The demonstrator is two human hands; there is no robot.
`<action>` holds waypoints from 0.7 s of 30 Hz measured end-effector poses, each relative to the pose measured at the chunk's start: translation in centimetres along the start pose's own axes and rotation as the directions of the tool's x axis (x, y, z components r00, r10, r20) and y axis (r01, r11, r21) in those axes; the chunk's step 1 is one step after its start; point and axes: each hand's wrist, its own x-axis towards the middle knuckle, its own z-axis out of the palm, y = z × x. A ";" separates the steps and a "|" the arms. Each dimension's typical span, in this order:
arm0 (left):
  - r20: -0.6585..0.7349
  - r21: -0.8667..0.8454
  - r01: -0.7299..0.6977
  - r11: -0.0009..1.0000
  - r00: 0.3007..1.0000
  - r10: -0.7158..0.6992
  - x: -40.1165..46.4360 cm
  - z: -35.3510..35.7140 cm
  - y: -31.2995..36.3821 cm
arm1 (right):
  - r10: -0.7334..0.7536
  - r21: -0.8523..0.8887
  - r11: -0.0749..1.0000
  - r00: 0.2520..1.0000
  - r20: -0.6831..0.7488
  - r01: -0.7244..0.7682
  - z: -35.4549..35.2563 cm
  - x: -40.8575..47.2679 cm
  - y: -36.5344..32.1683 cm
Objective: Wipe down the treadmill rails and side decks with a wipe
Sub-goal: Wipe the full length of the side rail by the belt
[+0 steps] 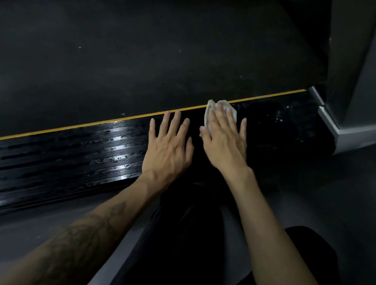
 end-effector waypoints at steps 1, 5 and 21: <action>0.003 0.003 -0.004 1.000 1.000 0.004 0.0 0.0 0.0 | 0.025 -0.017 1.000 1.000 -0.002 -0.025 -0.1 -0.1 0.2; 0.019 0.001 0.003 1.000 1.000 -0.003 0.1 -0.2 0.1 | 0.131 -0.081 0.988 0.991 -0.034 -0.134 0.2 -2.3 -0.8; 0.043 -0.002 0.001 1.000 0.999 -0.001 0.1 -0.3 0.4 | 0.075 -0.027 0.997 0.997 -0.007 -0.075 0.4 -2.4 -1.2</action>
